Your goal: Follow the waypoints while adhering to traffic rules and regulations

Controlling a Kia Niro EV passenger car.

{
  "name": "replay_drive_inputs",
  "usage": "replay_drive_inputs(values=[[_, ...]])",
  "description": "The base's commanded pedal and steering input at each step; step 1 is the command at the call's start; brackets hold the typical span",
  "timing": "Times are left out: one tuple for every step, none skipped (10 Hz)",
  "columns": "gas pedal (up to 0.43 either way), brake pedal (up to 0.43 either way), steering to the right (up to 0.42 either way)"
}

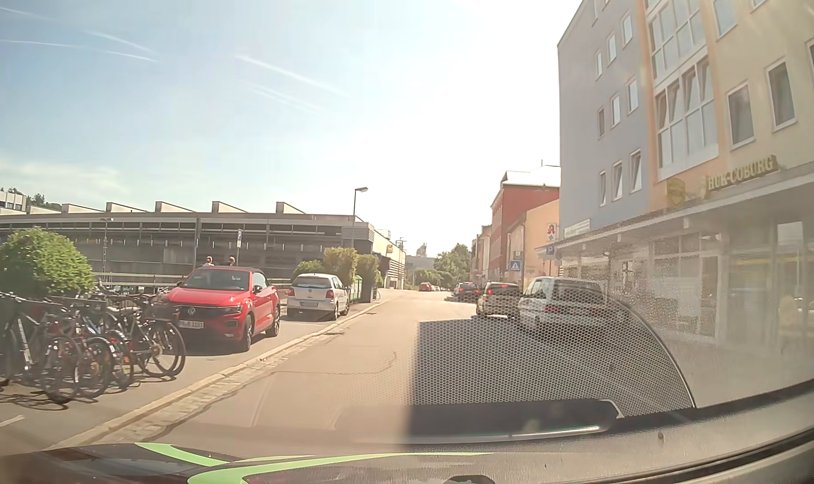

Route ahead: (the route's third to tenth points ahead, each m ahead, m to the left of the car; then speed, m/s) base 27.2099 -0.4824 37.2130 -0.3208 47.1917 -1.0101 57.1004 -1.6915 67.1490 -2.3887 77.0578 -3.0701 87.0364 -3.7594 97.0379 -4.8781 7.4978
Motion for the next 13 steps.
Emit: replay_drive_inputs(values=[[0.059,0.0,-0.003],[0.02,0.0,-0.003],[0.0,0.0,-0.003],[0.0,0.0,-0.004],[0.0,0.0,-0.003],[0.0,0.0,-0.003],[0.0,0.0,-0.003],[0.0,0.0,-0.003],[0.0,0.0,0.0],[0.0,0.0,0.0],[0.0,0.0,0.0],[0.0,0.024,0.0],[0.0,0.073,0.0]])
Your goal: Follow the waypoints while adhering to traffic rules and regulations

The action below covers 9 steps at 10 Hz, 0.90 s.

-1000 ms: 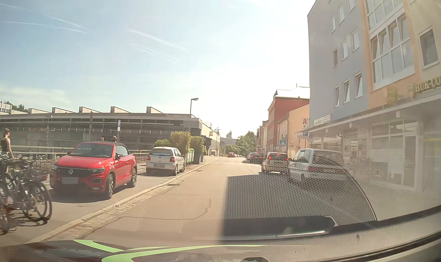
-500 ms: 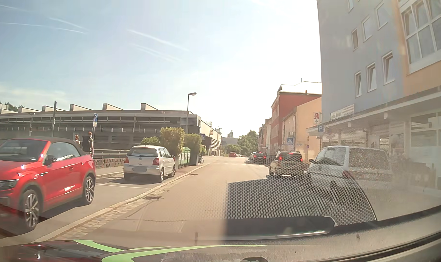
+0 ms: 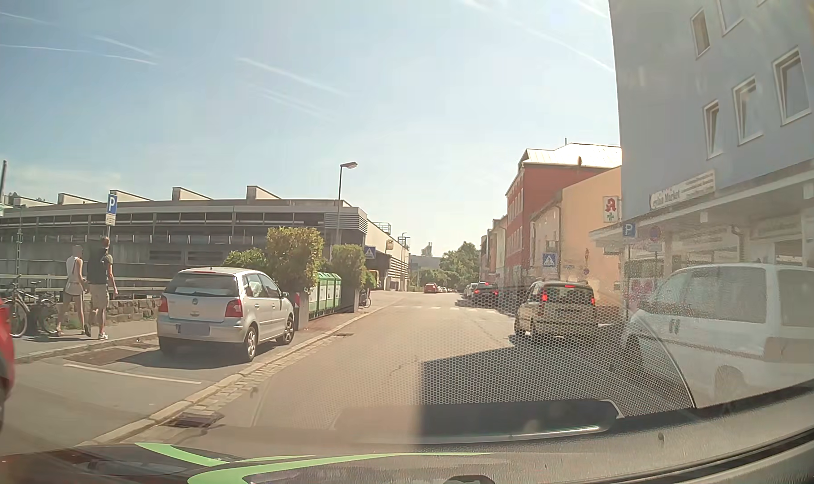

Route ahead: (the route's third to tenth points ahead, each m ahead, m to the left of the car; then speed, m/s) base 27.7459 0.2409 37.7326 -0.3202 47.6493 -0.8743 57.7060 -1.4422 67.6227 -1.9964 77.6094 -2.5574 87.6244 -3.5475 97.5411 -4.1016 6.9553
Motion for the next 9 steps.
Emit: replay_drive_inputs(values=[[0.0,0.11,0.0],[0.0,0.122,0.0],[0.0,0.146,0.0],[0.0,0.152,0.0],[0.0,0.159,0.0],[0.0,0.171,0.0],[0.0,0.177,0.0],[0.0,0.177,0.0],[0.0,0.183,0.0]])
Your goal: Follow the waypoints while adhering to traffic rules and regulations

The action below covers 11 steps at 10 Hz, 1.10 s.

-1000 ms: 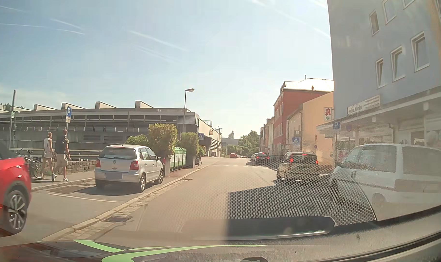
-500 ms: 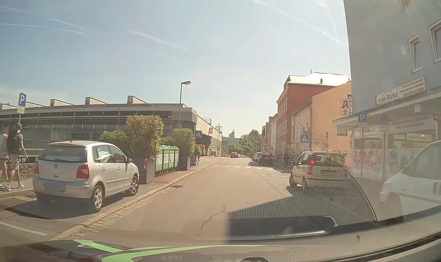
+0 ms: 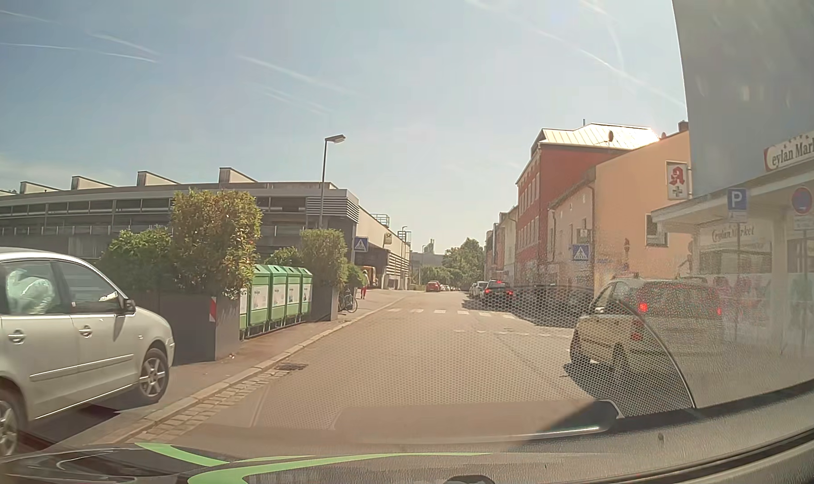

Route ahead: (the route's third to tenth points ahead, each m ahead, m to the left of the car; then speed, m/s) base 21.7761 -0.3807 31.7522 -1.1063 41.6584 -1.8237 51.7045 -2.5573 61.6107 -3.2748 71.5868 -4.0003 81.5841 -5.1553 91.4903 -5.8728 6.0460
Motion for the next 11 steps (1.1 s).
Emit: replay_drive_inputs(values=[[0.0,0.189,0.0],[0.0,0.189,0.0],[0.0,0.195,0.0],[0.0,0.195,0.0],[0.0,0.201,0.002],[0.0,0.207,0.005],[0.0,0.207,0.013],[0.0,0.207,0.023],[0.0,0.207,0.034],[0.0,0.201,0.048],[0.0,0.183,0.066]])
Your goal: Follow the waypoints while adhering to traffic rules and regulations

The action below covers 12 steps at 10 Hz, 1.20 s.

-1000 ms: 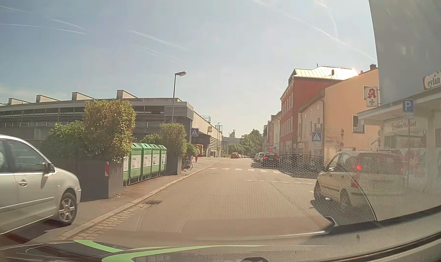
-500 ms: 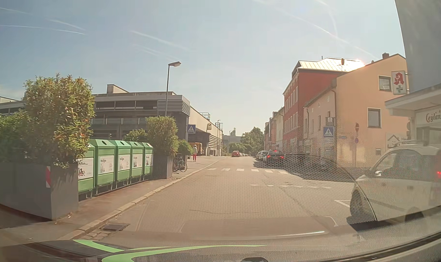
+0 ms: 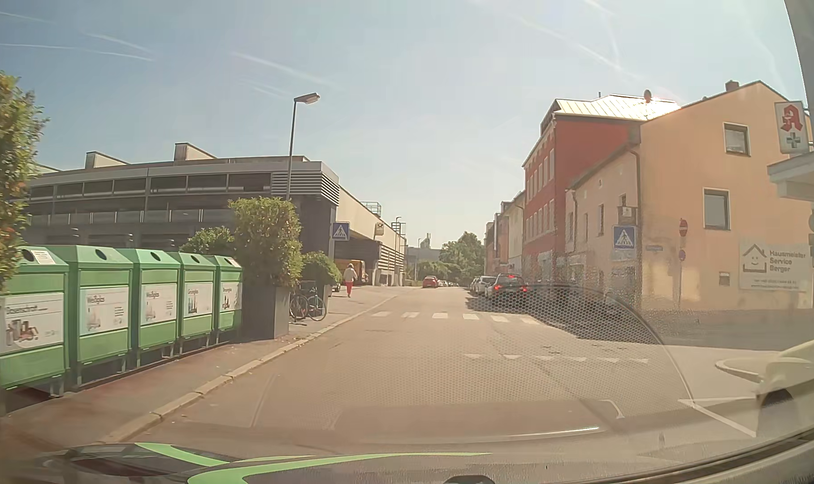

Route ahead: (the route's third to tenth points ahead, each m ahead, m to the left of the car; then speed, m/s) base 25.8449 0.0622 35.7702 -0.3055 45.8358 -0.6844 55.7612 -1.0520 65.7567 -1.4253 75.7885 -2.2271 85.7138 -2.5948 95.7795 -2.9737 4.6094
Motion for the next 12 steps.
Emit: replay_drive_inputs(values=[[0.0,0.171,0.077],[0.0,0.152,0.1],[0.0,0.134,0.122],[0.0,0.128,0.137],[0.0,0.128,0.16],[0.0,0.134,0.174],[0.0,0.134,0.189],[0.0,0.14,0.195],[0.0,0.14,0.189],[0.0,0.152,0.171],[0.0,0.165,0.144],[0.0,0.165,0.109]])
